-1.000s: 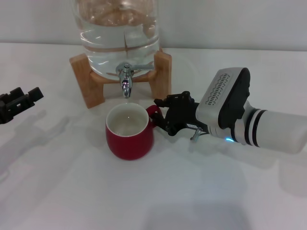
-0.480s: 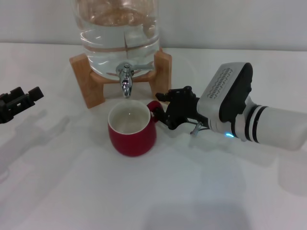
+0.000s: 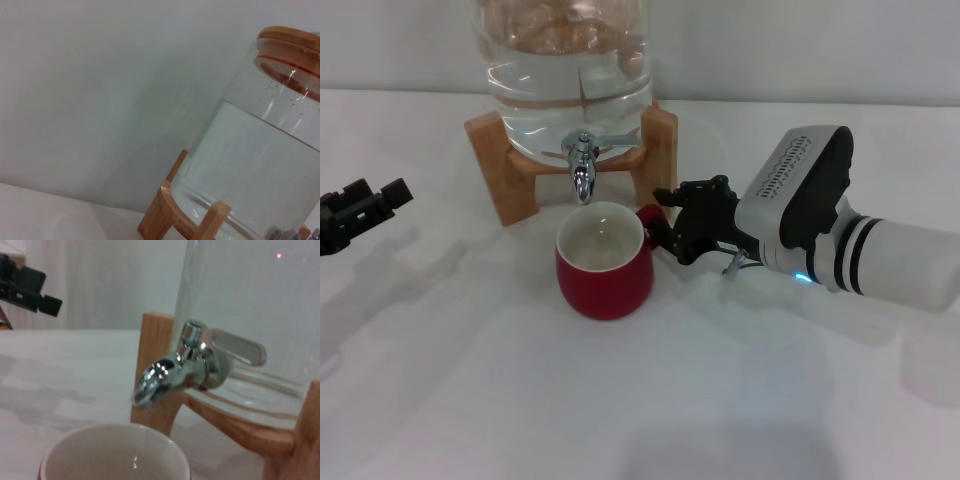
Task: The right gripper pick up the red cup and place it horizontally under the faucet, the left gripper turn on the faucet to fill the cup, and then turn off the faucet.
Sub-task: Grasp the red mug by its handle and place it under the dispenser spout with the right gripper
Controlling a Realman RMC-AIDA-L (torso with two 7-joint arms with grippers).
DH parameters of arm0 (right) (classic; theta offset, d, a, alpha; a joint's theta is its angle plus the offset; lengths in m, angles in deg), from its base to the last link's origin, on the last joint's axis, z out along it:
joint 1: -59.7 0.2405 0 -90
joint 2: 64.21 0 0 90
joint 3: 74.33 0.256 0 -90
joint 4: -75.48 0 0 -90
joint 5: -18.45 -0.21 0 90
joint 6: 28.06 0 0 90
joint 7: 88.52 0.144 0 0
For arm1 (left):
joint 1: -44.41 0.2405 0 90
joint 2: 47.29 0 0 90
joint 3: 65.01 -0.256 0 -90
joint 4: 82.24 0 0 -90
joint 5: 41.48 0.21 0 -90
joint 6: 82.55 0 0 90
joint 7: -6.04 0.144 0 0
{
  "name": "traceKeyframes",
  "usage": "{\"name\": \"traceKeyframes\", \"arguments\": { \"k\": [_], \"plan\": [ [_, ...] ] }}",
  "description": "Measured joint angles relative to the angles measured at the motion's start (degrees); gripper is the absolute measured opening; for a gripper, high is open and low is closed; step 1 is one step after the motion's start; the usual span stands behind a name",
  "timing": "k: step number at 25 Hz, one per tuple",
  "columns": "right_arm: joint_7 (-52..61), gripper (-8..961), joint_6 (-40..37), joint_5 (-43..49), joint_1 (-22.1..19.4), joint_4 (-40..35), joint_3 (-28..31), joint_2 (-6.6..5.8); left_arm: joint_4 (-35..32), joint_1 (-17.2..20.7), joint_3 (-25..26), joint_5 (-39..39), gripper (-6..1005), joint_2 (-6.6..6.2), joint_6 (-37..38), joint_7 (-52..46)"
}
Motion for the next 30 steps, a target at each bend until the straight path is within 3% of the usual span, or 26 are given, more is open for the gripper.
{"name": "traceKeyframes", "arguments": {
  "k": [10,30],
  "plan": [
    [0.03,298,-2.45,-0.33,0.06,-0.92,0.14,0.33,0.01,-0.26,-0.08,0.0,895,0.25,0.0,0.0],
    [2.59,297,-0.62,1.79,-0.57,-0.58,-0.31,-0.21,0.0,-0.37,-0.09,0.0,895,0.16,-0.01,-0.08]
  ]
}}
